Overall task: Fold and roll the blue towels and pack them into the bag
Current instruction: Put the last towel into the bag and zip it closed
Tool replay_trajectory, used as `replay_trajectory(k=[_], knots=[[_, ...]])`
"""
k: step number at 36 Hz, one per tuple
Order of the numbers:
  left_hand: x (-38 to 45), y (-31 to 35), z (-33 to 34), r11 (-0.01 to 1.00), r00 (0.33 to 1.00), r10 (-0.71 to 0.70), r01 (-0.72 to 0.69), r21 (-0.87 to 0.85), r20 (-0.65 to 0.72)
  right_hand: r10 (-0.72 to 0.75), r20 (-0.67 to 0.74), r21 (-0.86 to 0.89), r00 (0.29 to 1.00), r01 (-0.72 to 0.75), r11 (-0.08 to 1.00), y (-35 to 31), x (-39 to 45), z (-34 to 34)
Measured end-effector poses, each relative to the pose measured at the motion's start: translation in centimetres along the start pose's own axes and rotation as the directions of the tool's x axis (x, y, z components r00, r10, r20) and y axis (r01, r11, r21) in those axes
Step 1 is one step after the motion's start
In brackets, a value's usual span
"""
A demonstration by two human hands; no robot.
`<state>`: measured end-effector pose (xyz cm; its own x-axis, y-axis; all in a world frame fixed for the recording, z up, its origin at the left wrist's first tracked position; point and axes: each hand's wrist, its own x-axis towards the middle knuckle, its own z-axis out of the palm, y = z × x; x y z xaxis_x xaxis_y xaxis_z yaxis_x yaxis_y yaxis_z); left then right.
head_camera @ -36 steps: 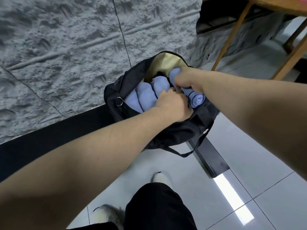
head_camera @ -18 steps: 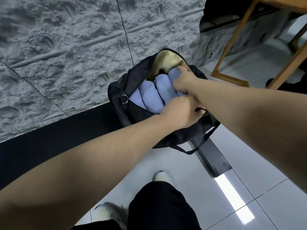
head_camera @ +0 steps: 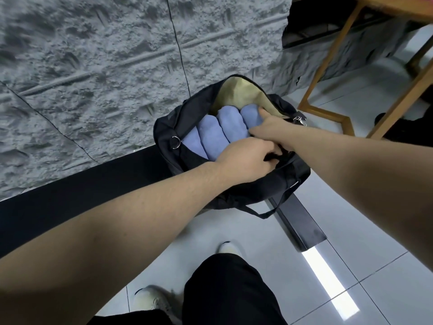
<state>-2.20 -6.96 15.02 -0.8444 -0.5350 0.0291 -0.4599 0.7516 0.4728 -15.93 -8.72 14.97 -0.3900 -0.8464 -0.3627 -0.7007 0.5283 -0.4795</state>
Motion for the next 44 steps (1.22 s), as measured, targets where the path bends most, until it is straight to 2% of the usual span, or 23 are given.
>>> replay_trajectory(k=[7, 13, 15, 18, 21, 23, 25, 28, 34, 36, 40, 44], knots=[[-2.1, -0.7, -1.7, 0.990, 1.000, 0.010, -0.011, 0.138, 0.010, -0.122, -0.057, -0.047, 0.991, 0.120, 0.992, 0.8, -1.5, -0.2], [-4.1, -2.1, -3.6, 0.968, 0.999, 0.051, -0.051, 0.246, 0.003, -0.385, -0.207, -0.128, 0.900, 0.365, 0.922, 1.7, -4.7, -1.0], [-4.9, -2.6, -3.9, 0.963, 0.994, 0.099, -0.086, 0.256, -0.038, -0.433, -0.183, -0.159, 0.883, 0.408, 0.899, 2.4, -5.6, -1.4], [-6.3, -4.2, -4.6, 0.941, 0.988, 0.143, -0.119, 0.316, -0.054, -0.491, -0.108, -0.305, 0.864, 0.442, 0.844, 3.5, -6.7, -1.8], [-7.3, -6.5, -5.9, 0.829, 0.989, 0.146, -0.135, 0.542, 0.024, -0.509, -0.025, -0.434, 0.861, 0.449, 0.781, 4.4, -7.0, -2.4], [-7.8, -7.8, -7.0, 0.749, 0.997, 0.035, -0.070, 0.659, 0.066, -0.491, -0.011, -0.453, 0.871, 0.433, 0.779, 5.0, -6.9, -2.8], [-8.4, -8.7, -7.8, 0.710, 0.994, -0.075, -0.001, 0.704, 0.077, -0.462, -0.013, -0.463, 0.887, 0.404, 0.789, 5.5, -6.7, -3.0], [-9.7, -9.8, -8.5, 0.709, 0.992, -0.104, 0.021, 0.705, 0.075, -0.424, 0.061, -0.532, 0.904, 0.389, 0.752, 5.4, -6.3, -3.3], [-12.3, -12.4, -9.2, 0.762, 0.998, 0.062, -0.044, 0.646, -0.006, -0.494, 0.112, -0.638, 0.862, 0.443, 0.630, 3.5, -6.0, -3.2], [-13.4, -13.5, -9.6, 0.762, 0.997, 0.065, -0.030, 0.647, -0.030, -0.507, 0.135, -0.670, 0.851, 0.455, 0.587, 2.5, -6.3, -2.7], [-16.4, -15.7, -10.9, 0.741, 0.995, 0.050, 0.021, 0.671, -0.086, -0.478, 0.131, -0.636, 0.868, 0.444, 0.631, 0.7, -6.9, -1.1], [-20.1, -17.9, -12.4, 0.703, 0.995, -0.012, 0.077, 0.707, -0.096, -0.526, 0.139, -0.592, 0.839, 0.497, 0.635, -1.5, -7.3, 1.0]])
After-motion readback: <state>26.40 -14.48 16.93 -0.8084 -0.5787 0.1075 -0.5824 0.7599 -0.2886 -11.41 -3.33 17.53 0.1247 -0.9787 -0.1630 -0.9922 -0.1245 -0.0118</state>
